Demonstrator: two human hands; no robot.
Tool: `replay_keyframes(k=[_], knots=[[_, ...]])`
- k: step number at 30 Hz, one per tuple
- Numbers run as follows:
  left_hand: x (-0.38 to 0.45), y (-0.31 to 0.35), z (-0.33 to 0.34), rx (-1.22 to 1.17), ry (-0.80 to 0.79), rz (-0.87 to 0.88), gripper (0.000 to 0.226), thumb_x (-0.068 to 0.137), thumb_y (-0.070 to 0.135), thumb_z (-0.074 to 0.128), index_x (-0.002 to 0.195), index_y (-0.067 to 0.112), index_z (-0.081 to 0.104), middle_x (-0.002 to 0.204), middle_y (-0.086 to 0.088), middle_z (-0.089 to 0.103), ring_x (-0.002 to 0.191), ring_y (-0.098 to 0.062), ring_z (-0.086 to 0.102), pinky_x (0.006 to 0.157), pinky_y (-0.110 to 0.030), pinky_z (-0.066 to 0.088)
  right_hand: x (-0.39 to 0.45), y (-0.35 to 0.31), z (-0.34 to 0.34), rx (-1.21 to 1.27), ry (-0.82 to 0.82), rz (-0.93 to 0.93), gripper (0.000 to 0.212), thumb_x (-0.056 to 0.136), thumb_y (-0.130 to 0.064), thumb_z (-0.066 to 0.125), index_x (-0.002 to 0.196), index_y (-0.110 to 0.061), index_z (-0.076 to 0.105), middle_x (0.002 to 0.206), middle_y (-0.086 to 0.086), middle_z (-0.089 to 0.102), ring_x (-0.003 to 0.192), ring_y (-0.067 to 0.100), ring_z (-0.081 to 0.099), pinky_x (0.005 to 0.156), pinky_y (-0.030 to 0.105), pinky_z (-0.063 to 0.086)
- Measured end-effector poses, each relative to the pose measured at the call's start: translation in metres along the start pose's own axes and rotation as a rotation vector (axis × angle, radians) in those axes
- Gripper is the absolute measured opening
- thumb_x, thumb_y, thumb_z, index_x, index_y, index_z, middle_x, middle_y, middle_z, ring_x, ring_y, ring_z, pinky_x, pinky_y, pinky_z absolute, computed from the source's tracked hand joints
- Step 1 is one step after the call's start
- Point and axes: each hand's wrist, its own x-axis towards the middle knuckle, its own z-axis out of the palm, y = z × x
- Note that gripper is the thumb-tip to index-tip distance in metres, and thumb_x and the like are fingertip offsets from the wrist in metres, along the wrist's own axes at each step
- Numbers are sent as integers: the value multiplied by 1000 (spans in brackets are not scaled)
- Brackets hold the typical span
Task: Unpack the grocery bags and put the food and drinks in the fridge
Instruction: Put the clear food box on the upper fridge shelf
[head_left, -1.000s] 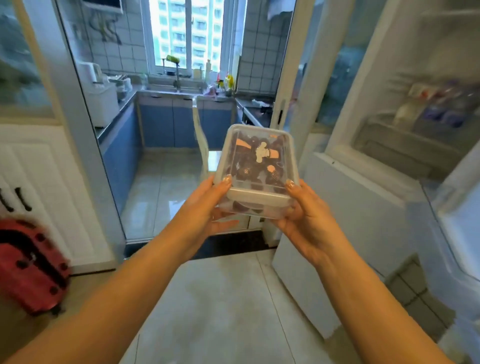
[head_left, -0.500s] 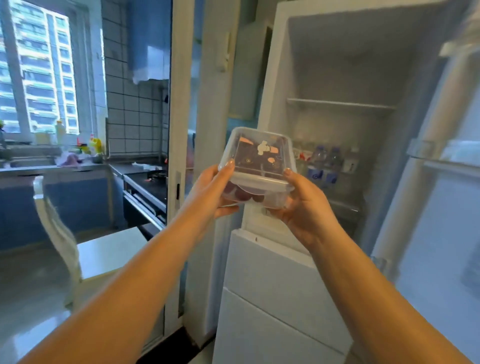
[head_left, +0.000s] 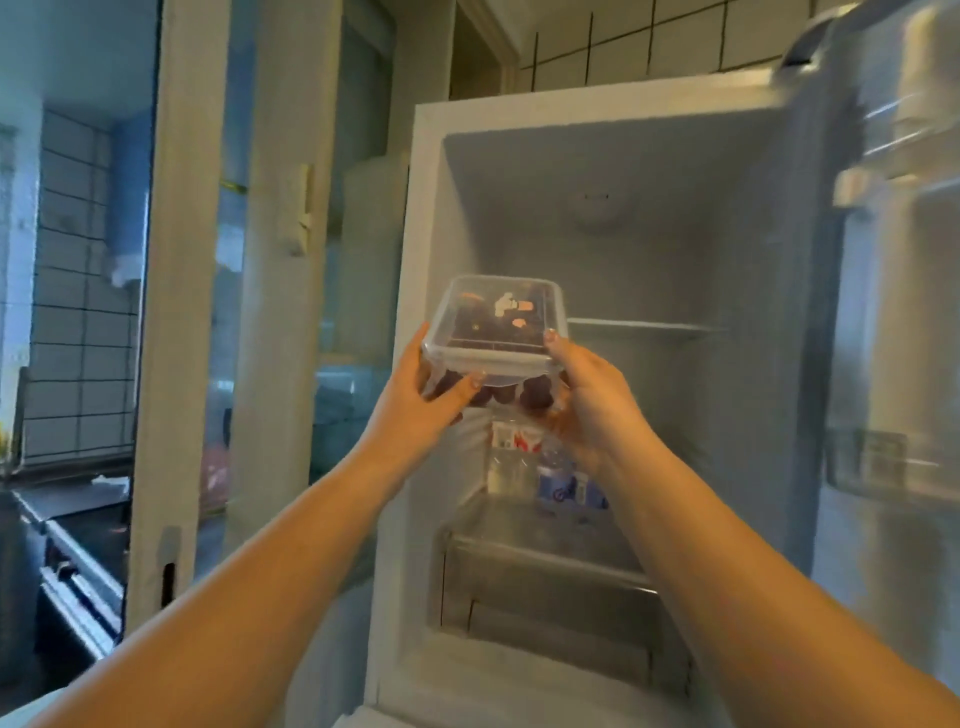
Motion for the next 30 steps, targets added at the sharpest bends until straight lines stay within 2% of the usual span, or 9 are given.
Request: replay_keyframes(k=[4, 7, 9, 11, 14, 16, 20, 26, 30], knots=[[69, -27, 18, -24, 27, 66, 62, 85, 32, 64, 139, 33, 32, 137, 4, 48, 121, -13, 51, 86, -28, 54, 74, -3, -11, -73, -29, -98, 32, 94, -28, 51, 103, 0, 65, 79, 18, 62, 74, 30, 56, 81, 41, 52], [113, -43, 25, 6, 45, 102, 62, 85, 35, 62, 139, 29, 32, 138, 3, 47, 123, -14, 49, 93, -35, 51, 124, -2, -15, -159, -22, -146, 41, 95, -33, 50, 111, 3, 62, 87, 18, 66, 78, 30, 63, 78, 37, 55], [137, -52, 26, 22, 44, 113, 67, 82, 40, 63, 140, 28, 32, 138, 0, 47, 123, -16, 50, 94, -38, 50, 149, 0, -15, -174, 14, -144, 56, 87, -42, 60, 124, 1, 53, 107, 19, 65, 90, 30, 66, 76, 35, 56], [159, -60, 27, 0, 37, 114, 69, 80, 42, 63, 140, 27, 33, 134, -1, 52, 120, -18, 53, 89, -33, 53, 172, 4, -19, -195, -13, -158, 72, 76, -46, 67, 132, -6, 45, 121, 20, 59, 96, 29, 63, 74, 35, 55], [183, -71, 27, 0, 24, 120, 61, 84, 40, 62, 138, 28, 36, 132, 2, 53, 116, -15, 55, 88, -32, 54, 194, 9, -28, -246, -80, -214, 42, 87, -25, 64, 125, -12, 50, 108, 10, 66, 92, 21, 64, 83, 37, 52], [198, -79, 27, 4, 4, 114, 59, 83, 45, 61, 136, 29, 39, 130, 3, 55, 113, -15, 57, 89, -36, 54, 207, 14, -37, -304, -91, -233, 44, 87, -16, 64, 128, -12, 48, 112, 9, 65, 99, 21, 64, 90, 37, 50], [224, -93, 30, 22, 5, 83, 46, 87, 44, 59, 129, 29, 47, 125, 0, 60, 107, -22, 62, 89, -38, 53, 229, 20, -43, -530, 28, -239, 67, 81, -34, 69, 139, -19, 39, 124, 6, 60, 110, 17, 60, 95, 37, 50], [245, -101, 43, -82, 44, -1, 47, 91, 30, 58, 135, 21, 44, 127, -3, 59, 109, -18, 59, 88, -38, 53, 245, 21, -43, -596, 103, -252, 48, 91, -30, 58, 135, -22, 42, 107, 1, 64, 103, 14, 60, 89, 35, 52], [248, -109, 47, -96, 67, -23, 54, 93, 27, 56, 141, 18, 36, 135, -4, 51, 119, -22, 53, 96, -45, 48, 251, 29, -45, -630, 138, -275, 49, 91, -31, 58, 137, -23, 42, 104, -2, 64, 97, 11, 61, 82, 30, 52]])
